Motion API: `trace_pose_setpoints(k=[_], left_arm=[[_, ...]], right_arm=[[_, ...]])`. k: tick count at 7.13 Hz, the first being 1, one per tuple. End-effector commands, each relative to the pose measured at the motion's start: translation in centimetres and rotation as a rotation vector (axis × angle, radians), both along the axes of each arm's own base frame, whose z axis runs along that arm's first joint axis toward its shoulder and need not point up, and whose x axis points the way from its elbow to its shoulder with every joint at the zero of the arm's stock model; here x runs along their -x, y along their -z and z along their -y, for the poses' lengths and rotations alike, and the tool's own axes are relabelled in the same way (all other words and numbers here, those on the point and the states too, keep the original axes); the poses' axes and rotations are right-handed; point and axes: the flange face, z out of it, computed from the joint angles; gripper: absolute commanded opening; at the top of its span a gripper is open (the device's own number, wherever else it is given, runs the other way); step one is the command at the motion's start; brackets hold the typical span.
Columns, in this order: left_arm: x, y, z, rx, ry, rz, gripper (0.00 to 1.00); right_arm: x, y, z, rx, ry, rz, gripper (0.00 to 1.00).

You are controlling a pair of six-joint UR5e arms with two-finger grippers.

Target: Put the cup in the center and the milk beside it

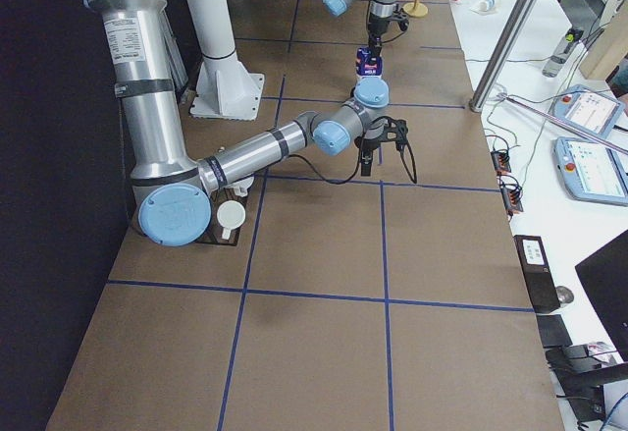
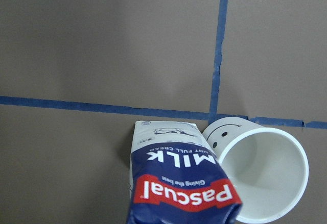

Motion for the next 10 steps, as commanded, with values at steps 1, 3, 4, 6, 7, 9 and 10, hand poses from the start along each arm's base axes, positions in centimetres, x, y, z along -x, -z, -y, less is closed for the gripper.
trace_pose_setpoints(k=[1,3,4,6,7,9,10], left_arm=[[4.7,3.8,-0.6,-0.074,0.053,-0.059,1.0],[15.7,1.6,-0.7,-0.141,0.158,-0.104,1.0],[20.2,-2.8,-2.7,-0.22,0.131,-0.086,1.0],[30.8,-16.5,-1.5,-0.319,-0.009,0.002,1.0],[38.7,-26.3,-0.4,-0.363,-0.098,0.03,1.0],[50.8,-41.8,2.9,-0.333,-0.155,0.06,1.0],[54.7,-46.7,3.0,-0.308,-0.158,0.073,1.0]], right_arm=[[0.0,0.0,0.0,-0.001,0.002,-0.001,1.0],[-0.6,-0.1,0.2,-0.01,-0.004,-0.002,1.0],[-3.5,-0.3,1.3,-0.069,0.006,-0.005,1.0],[-11.9,-2.5,3.1,-0.09,-0.012,0.041,1.0],[-15.1,-4.8,4.1,-0.116,0.011,0.011,1.0],[-21.9,-7.9,4.7,-0.149,0.043,-0.049,1.0],[-24.2,-9.6,4.6,-0.151,0.084,-0.069,1.0]])
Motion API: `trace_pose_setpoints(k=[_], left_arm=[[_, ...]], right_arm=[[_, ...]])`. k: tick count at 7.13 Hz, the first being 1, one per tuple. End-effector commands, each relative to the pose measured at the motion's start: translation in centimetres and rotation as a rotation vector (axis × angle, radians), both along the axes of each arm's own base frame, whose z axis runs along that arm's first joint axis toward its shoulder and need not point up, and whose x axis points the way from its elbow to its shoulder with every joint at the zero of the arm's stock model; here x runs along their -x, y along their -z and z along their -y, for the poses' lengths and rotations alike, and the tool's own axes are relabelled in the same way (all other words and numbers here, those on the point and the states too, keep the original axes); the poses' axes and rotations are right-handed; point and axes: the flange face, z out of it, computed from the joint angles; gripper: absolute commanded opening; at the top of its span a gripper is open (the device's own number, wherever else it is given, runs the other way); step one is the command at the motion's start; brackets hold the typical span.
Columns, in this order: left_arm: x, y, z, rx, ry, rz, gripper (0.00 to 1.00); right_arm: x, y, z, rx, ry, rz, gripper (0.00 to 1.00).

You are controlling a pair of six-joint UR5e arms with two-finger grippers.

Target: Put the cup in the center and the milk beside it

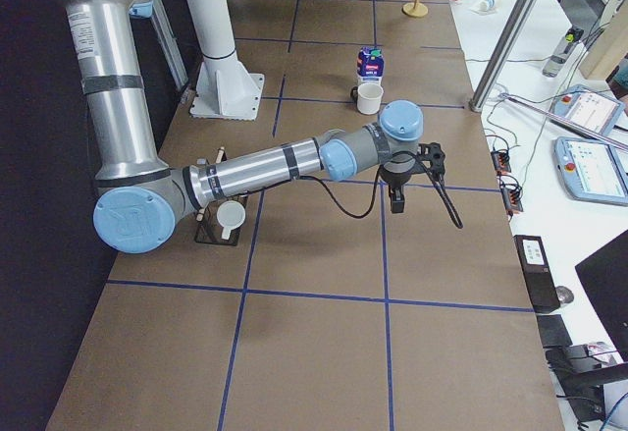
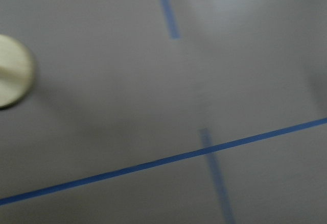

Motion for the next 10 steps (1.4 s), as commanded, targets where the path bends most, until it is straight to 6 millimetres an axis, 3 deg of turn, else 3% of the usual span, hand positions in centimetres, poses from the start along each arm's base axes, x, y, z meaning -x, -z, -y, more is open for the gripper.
trace_pose_setpoints(k=[1,3,6,10], left_arm=[[8.6,-9.2,-0.8,0.058,0.029,0.02,1.0],[9.2,-11.4,-2.4,0.096,0.039,0.016,1.0],[9.1,-11.7,-2.4,0.143,0.073,0.028,1.0],[8.7,-12.1,-6.3,0.203,0.129,0.021,1.0]], right_arm=[[-4.7,-5.8,0.2,-0.012,0.094,-0.051,1.0],[-6.9,-10.7,0.4,-0.012,0.145,-0.067,1.0],[-7.1,-12.4,-1.1,0.008,0.147,-0.062,1.0],[-7.1,-12.1,-2.1,0.008,0.14,-0.068,1.0]])
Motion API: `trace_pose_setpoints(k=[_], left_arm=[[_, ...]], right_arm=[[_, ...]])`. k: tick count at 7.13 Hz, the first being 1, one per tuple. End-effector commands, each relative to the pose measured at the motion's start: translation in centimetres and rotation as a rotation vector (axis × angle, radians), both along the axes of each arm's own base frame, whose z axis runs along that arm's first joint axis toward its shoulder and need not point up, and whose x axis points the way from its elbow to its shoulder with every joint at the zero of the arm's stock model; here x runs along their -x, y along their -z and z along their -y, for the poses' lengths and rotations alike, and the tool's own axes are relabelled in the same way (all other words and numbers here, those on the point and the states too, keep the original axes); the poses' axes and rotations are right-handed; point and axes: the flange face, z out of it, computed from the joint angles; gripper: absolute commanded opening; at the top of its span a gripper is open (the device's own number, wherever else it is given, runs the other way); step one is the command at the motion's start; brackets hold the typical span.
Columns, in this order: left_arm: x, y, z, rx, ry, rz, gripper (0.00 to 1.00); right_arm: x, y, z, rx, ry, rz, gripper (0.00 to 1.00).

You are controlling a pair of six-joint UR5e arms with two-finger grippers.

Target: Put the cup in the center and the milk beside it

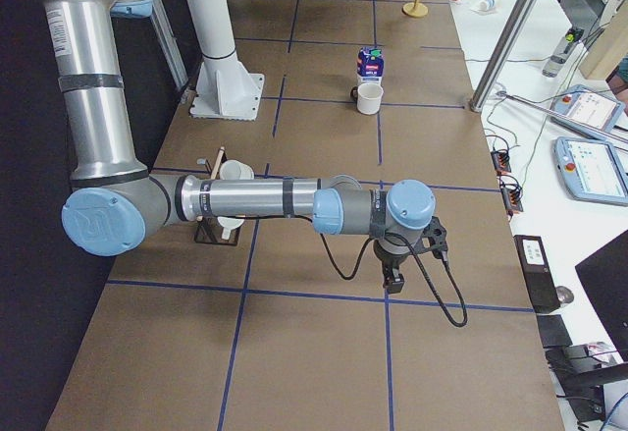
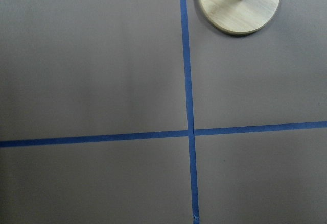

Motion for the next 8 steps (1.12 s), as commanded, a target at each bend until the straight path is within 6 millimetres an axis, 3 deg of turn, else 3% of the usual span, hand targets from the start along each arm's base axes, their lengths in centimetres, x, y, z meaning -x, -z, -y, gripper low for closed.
trace_pose_setpoints(k=[1,5,6,8], left_arm=[[-0.1,-0.1,-1.1,0.004,0.0,0.003,1.0],[-0.4,0.9,-1.0,-0.02,-0.004,-0.005,1.0],[-1.0,1.1,-0.7,-0.028,-0.016,-0.002,1.0],[-1.4,1.0,-0.7,-0.036,-0.03,-0.005,1.0]], right_arm=[[0.0,0.0,-0.2,-0.003,-0.001,-0.003,1.0],[1.0,0.7,0.0,-0.03,0.023,0.003,1.0],[0.9,1.9,-1.0,-0.052,0.018,0.0,1.0],[1.0,1.4,-2.0,-0.043,0.02,0.003,1.0]])
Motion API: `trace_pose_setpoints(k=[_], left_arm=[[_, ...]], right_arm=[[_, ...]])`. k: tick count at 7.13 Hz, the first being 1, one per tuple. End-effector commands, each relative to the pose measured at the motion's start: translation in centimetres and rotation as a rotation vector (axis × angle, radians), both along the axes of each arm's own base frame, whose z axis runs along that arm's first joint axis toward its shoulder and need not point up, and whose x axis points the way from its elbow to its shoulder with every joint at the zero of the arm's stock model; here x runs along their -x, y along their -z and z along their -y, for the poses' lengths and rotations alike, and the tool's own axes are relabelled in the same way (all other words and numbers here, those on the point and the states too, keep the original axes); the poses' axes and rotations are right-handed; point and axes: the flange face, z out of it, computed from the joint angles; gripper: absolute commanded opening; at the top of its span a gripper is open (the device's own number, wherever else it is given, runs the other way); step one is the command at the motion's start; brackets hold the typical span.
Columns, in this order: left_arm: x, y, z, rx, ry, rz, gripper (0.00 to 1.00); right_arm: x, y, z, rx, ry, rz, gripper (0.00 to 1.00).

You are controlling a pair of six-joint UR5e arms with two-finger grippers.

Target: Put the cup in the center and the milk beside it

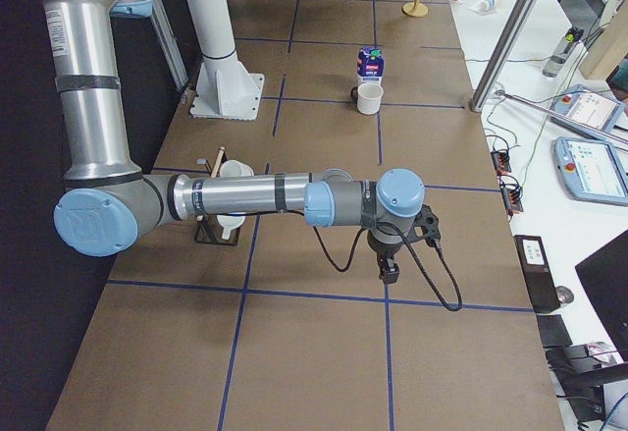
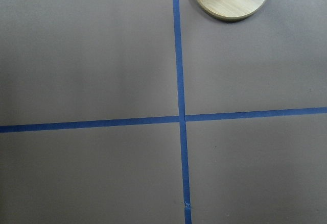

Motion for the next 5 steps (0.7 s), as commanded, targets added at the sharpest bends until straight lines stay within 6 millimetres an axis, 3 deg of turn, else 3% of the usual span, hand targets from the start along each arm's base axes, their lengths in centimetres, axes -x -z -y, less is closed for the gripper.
trace_pose_setpoints(k=[1,5], left_arm=[[-0.3,0.2,0.0,-0.009,-0.009,0.0,1.0],[-0.4,0.5,0.1,-0.014,-0.009,-0.005,1.0]], right_arm=[[0.2,-0.6,-0.7,0.011,0.003,0.001,1.0],[0.3,-1.7,-1.2,0.033,0.006,0.0,1.0]])
